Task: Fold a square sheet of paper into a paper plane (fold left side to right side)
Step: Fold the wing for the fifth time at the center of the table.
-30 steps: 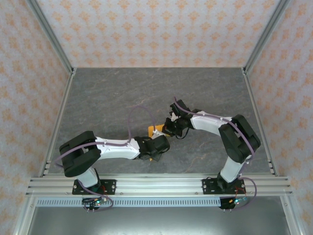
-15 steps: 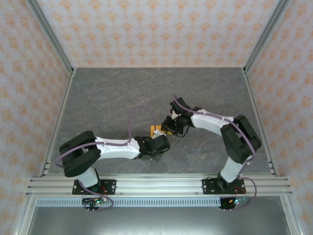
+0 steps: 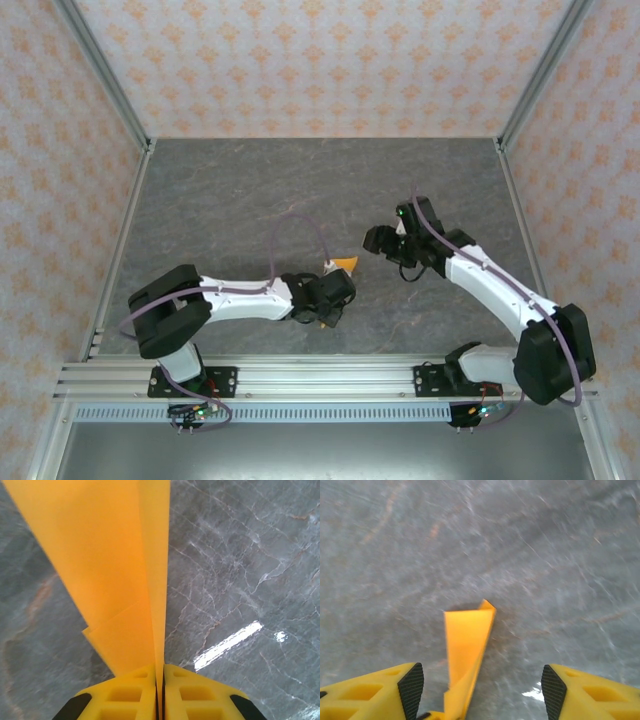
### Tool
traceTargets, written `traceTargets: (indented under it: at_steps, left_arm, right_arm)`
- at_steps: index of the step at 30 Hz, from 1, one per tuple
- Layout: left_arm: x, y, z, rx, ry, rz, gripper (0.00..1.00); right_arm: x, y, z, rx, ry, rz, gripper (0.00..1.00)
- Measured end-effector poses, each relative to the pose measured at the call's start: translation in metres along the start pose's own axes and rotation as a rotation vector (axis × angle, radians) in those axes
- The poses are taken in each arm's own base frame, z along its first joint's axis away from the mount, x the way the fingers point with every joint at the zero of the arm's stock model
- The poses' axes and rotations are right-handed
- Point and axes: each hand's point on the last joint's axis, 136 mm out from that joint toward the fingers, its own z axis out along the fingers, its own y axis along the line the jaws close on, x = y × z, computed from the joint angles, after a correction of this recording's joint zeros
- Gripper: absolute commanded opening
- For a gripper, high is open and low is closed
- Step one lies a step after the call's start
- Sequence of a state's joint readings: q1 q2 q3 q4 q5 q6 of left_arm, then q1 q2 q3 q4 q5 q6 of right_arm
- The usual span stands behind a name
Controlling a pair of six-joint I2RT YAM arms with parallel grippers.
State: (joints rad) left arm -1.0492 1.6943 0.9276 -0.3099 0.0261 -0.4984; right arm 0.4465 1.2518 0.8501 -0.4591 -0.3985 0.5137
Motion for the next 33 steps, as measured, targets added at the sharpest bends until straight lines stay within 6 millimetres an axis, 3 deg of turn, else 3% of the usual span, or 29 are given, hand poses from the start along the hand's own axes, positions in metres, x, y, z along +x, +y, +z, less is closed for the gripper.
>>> traceTargets:
  at_steps: [5,12,19,24,33]
  left_arm:
    - [-0.003,-0.005,0.009,0.051,0.031,-0.024,0.12]
    - [-0.013,-0.007,0.016,0.158,0.007,-0.104,0.12]
    - [-0.013,-0.005,0.013,0.248,-0.049,-0.188,0.12]
    - [-0.014,-0.003,0.011,0.292,-0.076,-0.238,0.11]
    - [-0.014,0.000,0.011,0.330,-0.100,-0.292,0.10]
  right_arm:
    - [0.033,-0.032,0.015,0.062,0.081,0.025,0.66]
    - [0.064,-0.045,0.023,-0.002,0.116,0.072,0.65]
    - [0.071,-0.038,0.031,-0.109,0.085,0.092,0.57]
    - [0.074,-0.017,0.039,-0.185,0.076,0.078,0.51]
    - [0.089,0.001,0.070,-0.205,0.129,0.074,0.48]
